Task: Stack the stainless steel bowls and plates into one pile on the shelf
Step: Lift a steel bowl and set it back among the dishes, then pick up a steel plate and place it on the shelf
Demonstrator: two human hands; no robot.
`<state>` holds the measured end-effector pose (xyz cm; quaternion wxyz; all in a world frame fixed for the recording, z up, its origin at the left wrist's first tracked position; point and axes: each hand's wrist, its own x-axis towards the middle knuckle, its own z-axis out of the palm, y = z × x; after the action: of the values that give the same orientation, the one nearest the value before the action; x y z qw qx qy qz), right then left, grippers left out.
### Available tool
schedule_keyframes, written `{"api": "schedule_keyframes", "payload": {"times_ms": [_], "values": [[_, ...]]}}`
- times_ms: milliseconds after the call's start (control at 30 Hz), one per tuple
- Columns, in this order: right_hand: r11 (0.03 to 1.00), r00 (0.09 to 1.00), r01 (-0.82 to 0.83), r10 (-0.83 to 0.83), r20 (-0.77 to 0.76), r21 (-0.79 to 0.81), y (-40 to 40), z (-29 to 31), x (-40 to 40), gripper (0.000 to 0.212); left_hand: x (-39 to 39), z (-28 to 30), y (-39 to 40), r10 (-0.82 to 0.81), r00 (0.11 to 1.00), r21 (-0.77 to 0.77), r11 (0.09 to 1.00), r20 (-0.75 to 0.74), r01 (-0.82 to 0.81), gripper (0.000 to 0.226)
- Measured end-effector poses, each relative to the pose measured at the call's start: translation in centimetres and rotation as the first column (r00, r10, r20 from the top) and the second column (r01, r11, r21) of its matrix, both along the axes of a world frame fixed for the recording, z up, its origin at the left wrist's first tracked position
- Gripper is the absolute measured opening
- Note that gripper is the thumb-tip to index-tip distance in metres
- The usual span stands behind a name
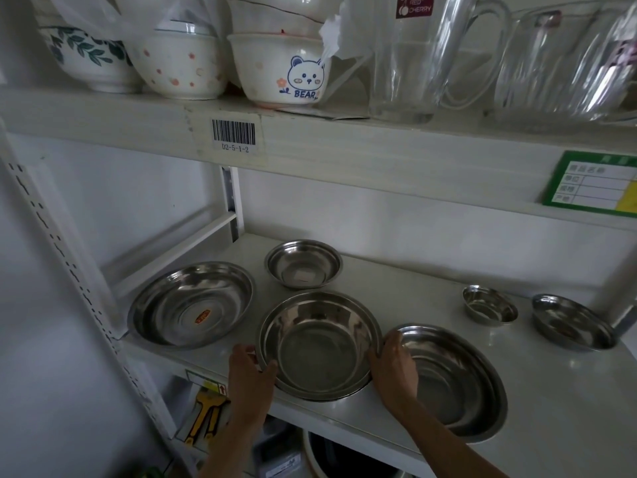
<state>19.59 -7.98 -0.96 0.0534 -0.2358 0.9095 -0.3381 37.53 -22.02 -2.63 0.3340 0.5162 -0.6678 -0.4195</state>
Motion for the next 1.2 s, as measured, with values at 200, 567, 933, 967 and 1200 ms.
{"api": "schedule_keyframes", "payload": {"times_ms": [200,567,933,967,1200], "values": [[0.999,0.997,0.000,0.003,-0.076,0.045,-0.2,-0.8,0.1,0.034,0.0,0.3,-0.2,-0.020,1.000,-0.008,1.000,0.002,0.020,0.039],[0.989,0.995,0.005,0.010,-0.098,0.151,-0.4,-0.5,-0.5,0.025,0.5,0.8,-1.3,-0.057,0.986,-0.033,0.997,0.154,0.063,0.045],[0.999,0.991,0.007,-0.002,-0.134,0.038,-4.6,2.2,-4.2,0.047,-2.8,5.2,-4.9,-0.076,0.995,-0.123,0.989,0.059,0.083,0.036],[1.000,0.991,-0.005,0.008,-0.136,0.023,-5.4,2.4,-4.5,0.046,-3.5,5.6,-5.5,-0.095,0.994,-0.147,0.984,0.053,0.102,0.035],[1.000,0.998,-0.024,0.025,-0.064,0.013,-11.1,3.8,-7.3,0.044,-9.0,6.9,-10.3,-0.152,0.976,-0.195,0.964,0.158,0.182,0.039]]}}
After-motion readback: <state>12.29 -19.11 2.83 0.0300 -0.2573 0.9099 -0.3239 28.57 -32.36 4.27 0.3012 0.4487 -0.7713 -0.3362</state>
